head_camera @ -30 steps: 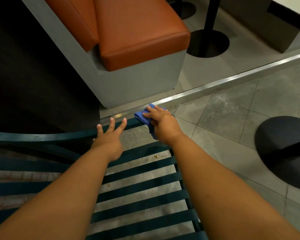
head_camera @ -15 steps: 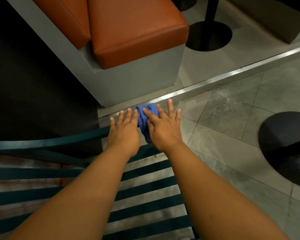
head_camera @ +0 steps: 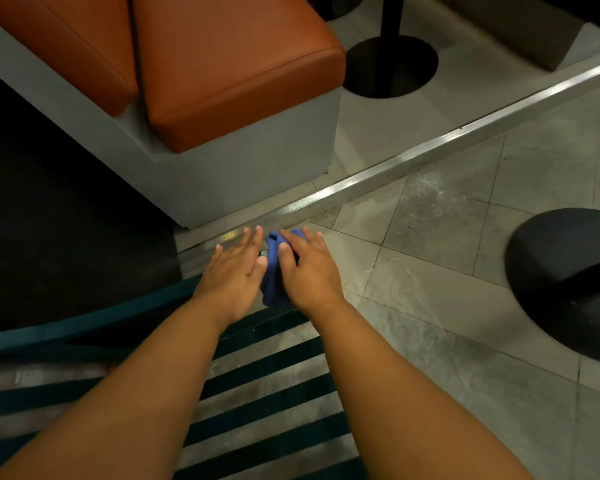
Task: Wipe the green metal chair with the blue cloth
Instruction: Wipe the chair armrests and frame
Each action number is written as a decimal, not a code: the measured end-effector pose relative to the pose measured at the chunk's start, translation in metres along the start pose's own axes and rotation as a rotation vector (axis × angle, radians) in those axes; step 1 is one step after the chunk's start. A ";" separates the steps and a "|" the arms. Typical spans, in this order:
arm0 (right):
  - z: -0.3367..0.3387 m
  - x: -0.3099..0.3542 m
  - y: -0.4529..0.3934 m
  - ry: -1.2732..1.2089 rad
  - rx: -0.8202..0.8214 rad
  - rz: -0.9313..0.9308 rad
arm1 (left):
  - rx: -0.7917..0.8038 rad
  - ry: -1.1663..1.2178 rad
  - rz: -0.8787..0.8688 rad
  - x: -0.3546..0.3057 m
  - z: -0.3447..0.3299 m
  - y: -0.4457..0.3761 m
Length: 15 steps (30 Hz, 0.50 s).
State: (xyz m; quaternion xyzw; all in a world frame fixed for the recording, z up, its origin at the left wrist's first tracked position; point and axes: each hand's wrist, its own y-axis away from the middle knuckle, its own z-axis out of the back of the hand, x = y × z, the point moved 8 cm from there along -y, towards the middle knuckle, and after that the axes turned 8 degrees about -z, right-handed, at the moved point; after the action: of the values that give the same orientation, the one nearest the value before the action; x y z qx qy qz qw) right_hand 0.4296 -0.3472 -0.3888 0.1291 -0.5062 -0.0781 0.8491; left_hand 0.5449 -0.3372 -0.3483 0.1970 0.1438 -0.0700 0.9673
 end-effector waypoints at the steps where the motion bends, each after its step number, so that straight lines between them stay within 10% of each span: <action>1: 0.001 0.004 0.005 0.020 -0.014 0.064 | 0.030 0.043 0.021 0.000 0.001 -0.003; 5: 0.004 -0.014 0.018 -0.150 -0.029 0.156 | 0.115 -0.065 0.001 -0.008 0.004 -0.021; 11: 0.001 -0.073 -0.012 -0.452 0.078 -0.351 | 0.011 -0.215 -0.062 -0.016 0.000 -0.039; 15: 0.014 -0.035 -0.002 -0.225 -0.024 -0.031 | -0.062 -0.244 -0.061 -0.015 0.002 -0.038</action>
State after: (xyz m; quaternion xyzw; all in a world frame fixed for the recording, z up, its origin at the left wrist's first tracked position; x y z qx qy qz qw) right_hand 0.4004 -0.3418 -0.4127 0.1173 -0.5952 -0.1113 0.7872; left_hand 0.5235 -0.3717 -0.3560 0.1527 0.0333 -0.1184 0.9806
